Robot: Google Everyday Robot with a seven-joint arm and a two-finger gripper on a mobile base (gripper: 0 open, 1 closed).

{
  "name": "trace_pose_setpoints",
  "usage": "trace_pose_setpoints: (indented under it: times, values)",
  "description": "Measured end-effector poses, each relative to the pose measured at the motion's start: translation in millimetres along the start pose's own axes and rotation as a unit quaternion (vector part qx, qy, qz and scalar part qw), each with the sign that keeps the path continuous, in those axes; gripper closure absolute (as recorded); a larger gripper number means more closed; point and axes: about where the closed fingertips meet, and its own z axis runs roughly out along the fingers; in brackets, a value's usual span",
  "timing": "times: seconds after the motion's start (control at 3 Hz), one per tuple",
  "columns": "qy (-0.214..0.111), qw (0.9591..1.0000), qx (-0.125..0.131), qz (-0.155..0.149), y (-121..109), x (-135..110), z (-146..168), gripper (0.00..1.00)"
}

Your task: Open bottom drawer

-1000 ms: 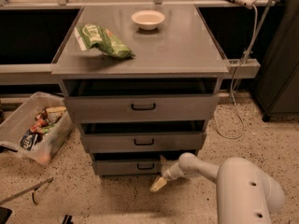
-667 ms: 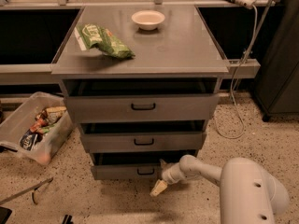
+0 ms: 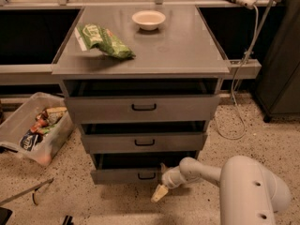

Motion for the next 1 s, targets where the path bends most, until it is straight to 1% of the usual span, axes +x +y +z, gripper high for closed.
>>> trace_pose_setpoints:
  times: [0.33, 0.67, 1.0]
  values:
    - [0.0, 1.0, 0.0, 0.0, 0.2, -4.2, -5.3, 0.0]
    - [0.009, 0.9988, 0.01, 0.047, 18.2, 18.5, -34.4, 0.0]
    - [0.012, 0.9985, -0.006, 0.054, 39.3, 19.5, -35.9, 0.0]
